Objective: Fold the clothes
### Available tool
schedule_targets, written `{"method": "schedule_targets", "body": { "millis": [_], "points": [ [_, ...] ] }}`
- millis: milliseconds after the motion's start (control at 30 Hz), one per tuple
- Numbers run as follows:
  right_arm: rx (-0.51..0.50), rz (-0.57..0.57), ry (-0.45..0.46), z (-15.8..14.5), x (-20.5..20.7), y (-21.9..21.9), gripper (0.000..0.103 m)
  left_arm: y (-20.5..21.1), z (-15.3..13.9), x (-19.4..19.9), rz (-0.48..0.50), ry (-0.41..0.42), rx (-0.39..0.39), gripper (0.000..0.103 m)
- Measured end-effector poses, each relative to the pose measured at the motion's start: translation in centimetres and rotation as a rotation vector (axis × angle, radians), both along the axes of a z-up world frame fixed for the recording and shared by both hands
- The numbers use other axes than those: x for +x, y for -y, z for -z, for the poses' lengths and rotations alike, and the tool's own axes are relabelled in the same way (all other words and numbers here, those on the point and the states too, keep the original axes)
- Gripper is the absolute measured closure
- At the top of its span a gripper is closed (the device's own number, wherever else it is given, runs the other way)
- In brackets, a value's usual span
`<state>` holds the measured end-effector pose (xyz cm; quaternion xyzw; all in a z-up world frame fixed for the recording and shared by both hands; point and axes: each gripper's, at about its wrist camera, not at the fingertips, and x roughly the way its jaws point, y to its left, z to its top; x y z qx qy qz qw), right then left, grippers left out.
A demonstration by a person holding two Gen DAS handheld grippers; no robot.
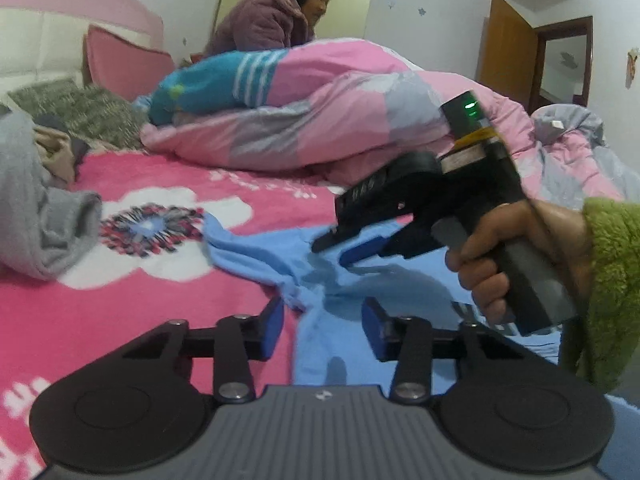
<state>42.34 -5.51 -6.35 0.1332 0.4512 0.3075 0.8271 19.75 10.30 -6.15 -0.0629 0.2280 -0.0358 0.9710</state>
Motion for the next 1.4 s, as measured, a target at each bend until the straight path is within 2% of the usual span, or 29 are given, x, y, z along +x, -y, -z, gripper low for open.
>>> {"method": "schedule_targets", "body": {
  "millis": [67, 100, 133, 167, 200, 333, 433, 567, 700, 800, 900, 1000, 1100, 1167, 1233, 1300, 1400],
  "points": [
    [-0.052, -0.010, 0.003, 0.8, 0.6, -1.5, 0.071, 0.2, 0.2, 0.2, 0.008, -0.015, 0.009, 0.070],
    [-0.067, -0.014, 0.006, 1.1, 0.8, -2.0, 0.075, 0.2, 0.3, 0.3, 0.009, -0.021, 0.012, 0.071],
    [-0.067, -0.020, 0.009, 1.1, 0.8, -2.1, 0.091, 0.2, 0.4, 0.3, 0.007, -0.025, 0.013, 0.073],
    [-0.063, -0.028, 0.014, 0.9, 0.7, -2.2, 0.099, 0.3, 0.5, 0.3, 0.006, -0.029, 0.014, 0.075],
    [-0.057, -0.035, 0.018, 0.6, 0.6, -2.3, 0.100, 0.2, 0.5, 0.3, 0.000, -0.030, 0.013, 0.075],
    [-0.014, -0.076, 0.057, -1.8, -0.3, -3.3, 0.100, -0.3, 0.4, -0.2, -0.041, -0.022, -0.003, 0.073],
    [0.047, -0.128, 0.085, -4.3, -1.2, -4.8, 0.100, -0.8, 0.3, -0.5, -0.075, -0.009, -0.015, 0.056],
    [0.092, -0.246, 0.099, -6.7, -2.4, -8.1, 0.100, -1.8, -0.3, -1.1, -0.133, 0.030, -0.060, 0.047],
    [0.084, -0.376, 0.095, -7.2, -3.2, -11.6, 0.100, -3.5, -0.4, -1.2, -0.189, 0.023, -0.137, 0.045],
    [0.059, -0.452, 0.077, -6.4, -3.6, -13.5, 0.100, -4.8, -0.2, -1.0, -0.228, 0.001, -0.206, 0.039],
    [0.049, -0.519, -0.013, -4.6, -3.4, -14.6, 0.096, -6.1, 0.3, -0.8, -0.253, -0.025, -0.275, 0.038],
    [0.038, -0.556, -0.164, -2.4, -3.0, -15.0, 0.094, -6.5, 0.8, -0.6, -0.258, -0.053, -0.308, 0.038],
    [0.109, -0.523, -0.168, -3.0, -2.4, -13.4, 0.092, -6.6, 1.2, -0.4, -0.261, -0.072, -0.326, 0.038],
    [0.195, -0.467, -0.132, -4.2, -1.6, -11.7, 0.091, -6.7, 1.4, -0.3, -0.270, -0.073, -0.334, 0.038],
    [0.235, -0.384, -0.084, -5.4, -0.6, -10.1, 0.088, -6.8, 1.6, -0.2, -0.285, -0.080, -0.345, 0.038],
    [0.209, -0.308, -0.056, -6.1, 0.3, -9.3, 0.087, -7.0, 1.7, -0.1, -0.305, -0.087, -0.356, 0.038],
    [0.136, -0.232, -0.082, -5.4, 1.7, -9.9, 0.086, -7.4, 1.7, -0.7, -0.374, -0.075, -0.359, 0.038]
  ]
}}
